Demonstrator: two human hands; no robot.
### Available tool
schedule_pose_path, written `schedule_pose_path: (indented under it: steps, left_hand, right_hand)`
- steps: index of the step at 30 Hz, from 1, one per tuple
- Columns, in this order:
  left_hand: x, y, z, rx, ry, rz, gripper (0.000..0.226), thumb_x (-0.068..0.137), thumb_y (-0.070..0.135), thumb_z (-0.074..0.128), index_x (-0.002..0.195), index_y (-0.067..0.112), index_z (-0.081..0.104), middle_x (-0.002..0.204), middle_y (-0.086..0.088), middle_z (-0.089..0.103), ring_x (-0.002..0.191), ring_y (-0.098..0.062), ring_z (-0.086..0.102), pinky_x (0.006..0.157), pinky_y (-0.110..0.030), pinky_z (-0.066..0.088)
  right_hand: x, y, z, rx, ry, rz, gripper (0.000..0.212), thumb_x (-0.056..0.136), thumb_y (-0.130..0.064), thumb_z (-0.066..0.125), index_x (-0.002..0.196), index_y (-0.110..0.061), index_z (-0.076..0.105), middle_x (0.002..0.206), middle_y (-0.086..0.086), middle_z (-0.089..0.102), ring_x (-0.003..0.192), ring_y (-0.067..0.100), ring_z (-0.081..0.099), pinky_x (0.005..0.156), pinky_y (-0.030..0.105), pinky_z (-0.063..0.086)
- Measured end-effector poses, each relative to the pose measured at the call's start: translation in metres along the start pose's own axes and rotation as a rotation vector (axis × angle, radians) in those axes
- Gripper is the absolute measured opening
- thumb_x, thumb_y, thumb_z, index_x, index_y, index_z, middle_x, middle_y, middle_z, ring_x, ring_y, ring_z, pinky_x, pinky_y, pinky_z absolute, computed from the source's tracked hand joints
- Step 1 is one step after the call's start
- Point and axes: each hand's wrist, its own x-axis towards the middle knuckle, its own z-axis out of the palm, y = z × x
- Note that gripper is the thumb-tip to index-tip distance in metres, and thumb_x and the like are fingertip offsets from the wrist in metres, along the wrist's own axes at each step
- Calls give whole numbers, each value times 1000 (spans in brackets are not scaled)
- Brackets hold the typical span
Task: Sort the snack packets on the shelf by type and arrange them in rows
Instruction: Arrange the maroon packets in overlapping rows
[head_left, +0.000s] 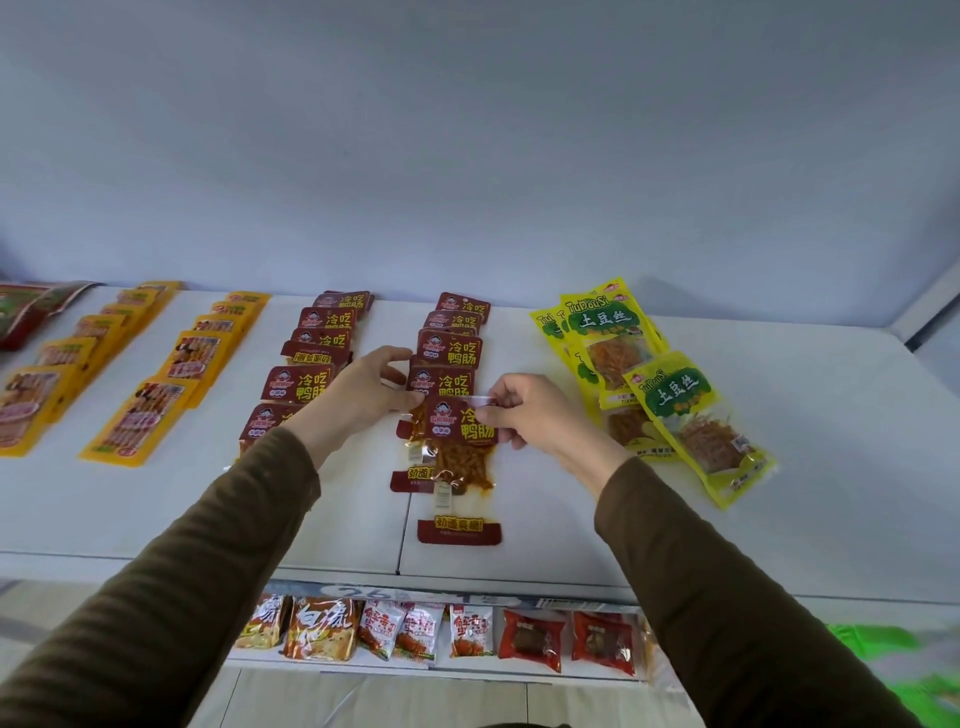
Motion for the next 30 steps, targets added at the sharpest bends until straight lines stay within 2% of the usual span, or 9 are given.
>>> schedule_pose_path:
  steps: [6,12,15,18,20,22,26,28,30]
  left_hand:
    - [-1,3,-1,-111,12,-59,21,102,21,58,122,25,62,104,3,71,87,-8,70,52,-11,52]
    - [-8,3,-2,-174,-8,-81,22,107,26,48,121,19,64,104,-3,73,90,-16,72,61,-18,57]
    - [-7,2,-2,-108,55,-48,28,107,31,47,128,20,62,112,-4,71,95,-17,68,72,-22,54]
    - [-2,0,2,-145,141,0,48,106,48,39,148,25,45,145,-5,54,125,-23,57,104,-38,48]
    - [-1,4,9,-285,128,4,63,103,59,33,157,26,31,161,-5,37,145,-27,40,119,-43,32]
    - [0,11,17,-499,111,-2,71,102,62,31,157,17,32,164,-8,32,150,-28,32,111,-32,30]
    - [1,21,29,-644,31,57,71,103,62,28,156,15,33,164,-7,31,148,-25,33,74,-7,48]
    - [5,19,30,-599,-19,68,73,102,65,29,154,15,38,161,-9,36,129,-13,56,55,-6,49]
    - [12,14,30,-618,-38,38,73,101,67,25,154,18,35,162,-10,34,108,8,58,56,-6,49]
  right_hand:
    - [2,-10,28,50,62,-61,22,90,-18,77,80,-18,57,55,-8,61,47,8,59,49,28,51]
    - [3,-9,36,2,106,-55,24,88,-24,80,86,-25,55,72,-9,64,53,6,61,53,30,54]
    - [3,-8,31,-70,255,-91,32,86,-38,78,103,-25,54,94,-13,59,81,4,60,63,22,41]
    - [8,-7,32,151,403,-117,38,98,-42,64,127,-19,55,124,-5,60,111,11,60,78,18,42]
    - [11,-10,40,346,383,-87,50,105,-45,50,147,-18,46,138,-7,53,112,-8,57,85,9,41]
    - [16,-16,50,484,312,-45,60,106,-52,41,157,-22,34,143,-10,49,112,-19,54,84,4,43]
    - [26,-29,63,562,280,-27,75,96,-68,34,159,-27,32,160,-2,43,143,17,46,116,44,41]
    - [26,-34,65,573,275,-3,86,87,-76,33,159,-28,33,160,-1,43,144,19,45,119,48,38]
    - [26,-34,65,591,256,3,91,82,-80,33,158,-30,35,158,-1,46,142,20,47,117,49,40]
